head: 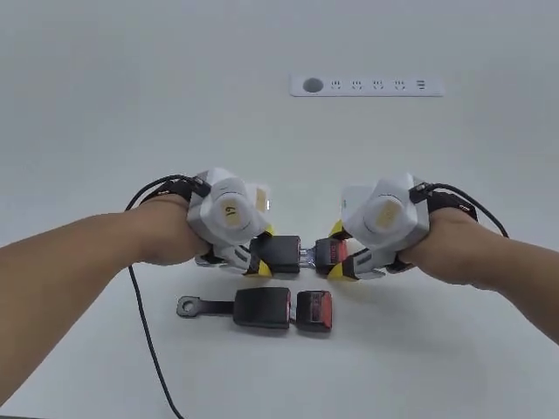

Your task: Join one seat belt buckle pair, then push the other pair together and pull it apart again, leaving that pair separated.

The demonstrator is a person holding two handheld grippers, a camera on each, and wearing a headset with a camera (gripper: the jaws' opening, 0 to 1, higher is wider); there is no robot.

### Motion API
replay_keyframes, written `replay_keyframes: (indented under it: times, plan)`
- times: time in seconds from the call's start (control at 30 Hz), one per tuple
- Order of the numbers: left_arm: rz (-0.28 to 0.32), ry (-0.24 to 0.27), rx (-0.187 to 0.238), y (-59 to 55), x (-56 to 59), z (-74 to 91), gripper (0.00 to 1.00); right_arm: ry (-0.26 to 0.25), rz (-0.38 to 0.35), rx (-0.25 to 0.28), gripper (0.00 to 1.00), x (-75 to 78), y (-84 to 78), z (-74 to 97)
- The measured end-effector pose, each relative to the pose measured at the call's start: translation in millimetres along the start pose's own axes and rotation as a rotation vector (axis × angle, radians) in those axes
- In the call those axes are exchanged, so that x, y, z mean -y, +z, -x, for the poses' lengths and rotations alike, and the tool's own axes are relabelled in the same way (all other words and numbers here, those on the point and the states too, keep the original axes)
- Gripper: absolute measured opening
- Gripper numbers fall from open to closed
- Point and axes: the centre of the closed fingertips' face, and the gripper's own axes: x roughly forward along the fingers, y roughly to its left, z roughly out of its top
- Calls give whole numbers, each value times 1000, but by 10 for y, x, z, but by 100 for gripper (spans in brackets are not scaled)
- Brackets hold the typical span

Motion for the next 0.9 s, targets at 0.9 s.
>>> replay_keyframes:
  times: [0.9]
  plan:
    - [8,-5,9,-32,-14,-12,33,3,9,12,29,-26,143,-87]
